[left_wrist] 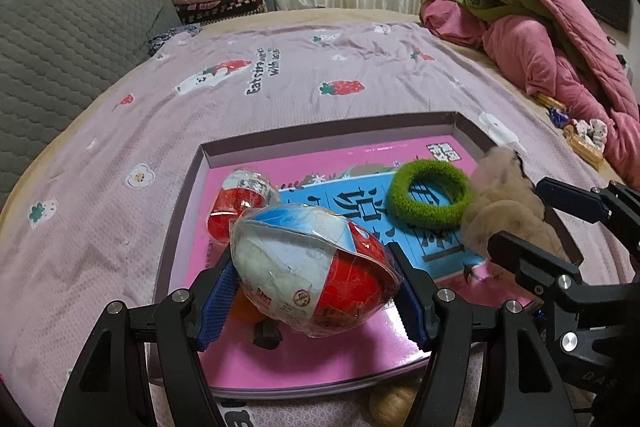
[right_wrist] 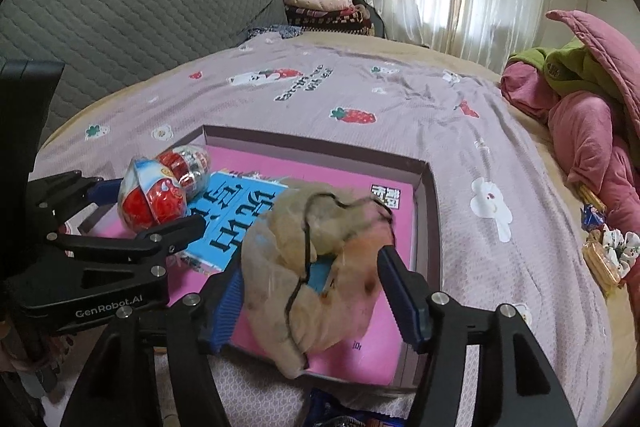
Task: Organize objects
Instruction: 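Lower the capsule and mesh cloth onto the book in the tray, then open both tools to release the capsule and mesh cloth, then withdraw both tools and move left to the walnut, right to the cookie packet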
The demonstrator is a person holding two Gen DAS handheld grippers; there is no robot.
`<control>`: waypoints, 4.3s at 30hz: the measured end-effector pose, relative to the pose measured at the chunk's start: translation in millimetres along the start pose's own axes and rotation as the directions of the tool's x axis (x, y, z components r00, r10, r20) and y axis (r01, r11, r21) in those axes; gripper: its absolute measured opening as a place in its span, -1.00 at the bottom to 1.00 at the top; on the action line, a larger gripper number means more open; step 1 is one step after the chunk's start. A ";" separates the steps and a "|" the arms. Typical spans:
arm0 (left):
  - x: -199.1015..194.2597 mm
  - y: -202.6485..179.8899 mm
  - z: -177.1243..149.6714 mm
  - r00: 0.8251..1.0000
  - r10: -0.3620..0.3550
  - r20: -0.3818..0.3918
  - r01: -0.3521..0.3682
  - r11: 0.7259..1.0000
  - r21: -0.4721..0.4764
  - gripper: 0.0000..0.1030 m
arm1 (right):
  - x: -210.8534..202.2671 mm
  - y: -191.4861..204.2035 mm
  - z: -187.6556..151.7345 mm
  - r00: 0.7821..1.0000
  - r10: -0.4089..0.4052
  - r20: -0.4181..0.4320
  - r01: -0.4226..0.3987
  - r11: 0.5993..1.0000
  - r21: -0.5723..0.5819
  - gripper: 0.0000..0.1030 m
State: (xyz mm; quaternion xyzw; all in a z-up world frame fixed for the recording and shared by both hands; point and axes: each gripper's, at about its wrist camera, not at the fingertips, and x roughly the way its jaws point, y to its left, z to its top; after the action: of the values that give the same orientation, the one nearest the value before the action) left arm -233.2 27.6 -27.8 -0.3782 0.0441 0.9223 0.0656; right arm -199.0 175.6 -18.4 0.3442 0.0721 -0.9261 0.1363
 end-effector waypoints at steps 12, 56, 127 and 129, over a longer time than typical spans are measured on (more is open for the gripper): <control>-7.8 4.4 6.7 1.000 -0.020 0.022 0.020 1.000 -0.011 0.40 | -11.0 -3.9 8.2 0.998 -0.008 0.068 0.008 1.000 0.006 0.32; -37.6 -4.5 16.1 0.995 0.000 0.099 -0.002 1.000 0.013 0.48 | -24.9 -14.6 10.6 0.994 -0.009 0.112 0.005 0.999 0.034 0.50; -60.5 -23.7 -82.1 0.998 -0.026 -0.060 0.023 0.999 -0.047 0.50 | -57.3 -8.5 -75.6 0.989 -0.124 -0.078 0.135 0.979 0.156 0.75; -53.3 -24.8 -81.6 0.997 -0.028 -0.066 0.025 0.999 -0.046 0.50 | -50.0 -12.1 -75.4 0.987 -0.127 -0.101 0.143 0.975 0.171 0.75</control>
State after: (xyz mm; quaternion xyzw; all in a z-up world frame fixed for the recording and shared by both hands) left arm -135.3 36.7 -49.0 -0.4107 0.0203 0.9090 0.0677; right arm -119.8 214.4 -41.8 0.3906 0.0185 -0.9196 0.0383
